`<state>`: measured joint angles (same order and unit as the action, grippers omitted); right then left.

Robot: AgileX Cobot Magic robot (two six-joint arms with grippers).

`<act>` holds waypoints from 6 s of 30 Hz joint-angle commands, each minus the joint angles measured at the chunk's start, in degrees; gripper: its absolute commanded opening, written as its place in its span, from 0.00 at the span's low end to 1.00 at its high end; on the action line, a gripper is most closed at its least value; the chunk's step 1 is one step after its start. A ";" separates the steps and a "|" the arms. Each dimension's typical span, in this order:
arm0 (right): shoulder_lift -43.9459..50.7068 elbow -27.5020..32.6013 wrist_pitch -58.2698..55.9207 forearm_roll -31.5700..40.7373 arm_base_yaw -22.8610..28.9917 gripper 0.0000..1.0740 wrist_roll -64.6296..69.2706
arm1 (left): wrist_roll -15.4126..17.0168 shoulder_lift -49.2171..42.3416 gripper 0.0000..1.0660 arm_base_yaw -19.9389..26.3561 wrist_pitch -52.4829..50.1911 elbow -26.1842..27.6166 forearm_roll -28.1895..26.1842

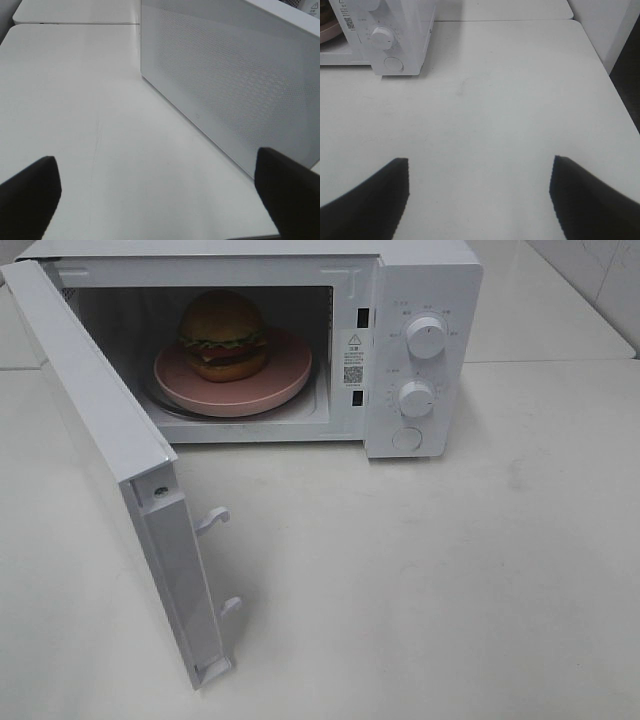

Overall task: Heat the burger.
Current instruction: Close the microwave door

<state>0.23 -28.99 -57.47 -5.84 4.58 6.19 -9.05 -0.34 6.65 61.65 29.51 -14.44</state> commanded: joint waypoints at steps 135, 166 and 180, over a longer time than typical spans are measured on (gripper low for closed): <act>1.55 0.11 0.40 0.00 -0.34 0.70 -0.52 | 8.71 100.90 0.00 -42.97 -111.50 5.90 -3.61; 1.55 0.11 0.40 0.00 -0.34 0.70 -0.52 | -7.39 118.14 0.00 -49.16 -96.66 41.25 -21.08; 1.55 0.11 0.40 0.00 -0.34 0.70 -0.40 | -7.39 113.10 0.00 -51.85 -78.90 37.24 -19.54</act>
<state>0.23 -28.99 -57.30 -5.79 4.58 6.19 -16.67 114.59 -44.75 -22.29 68.53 -33.52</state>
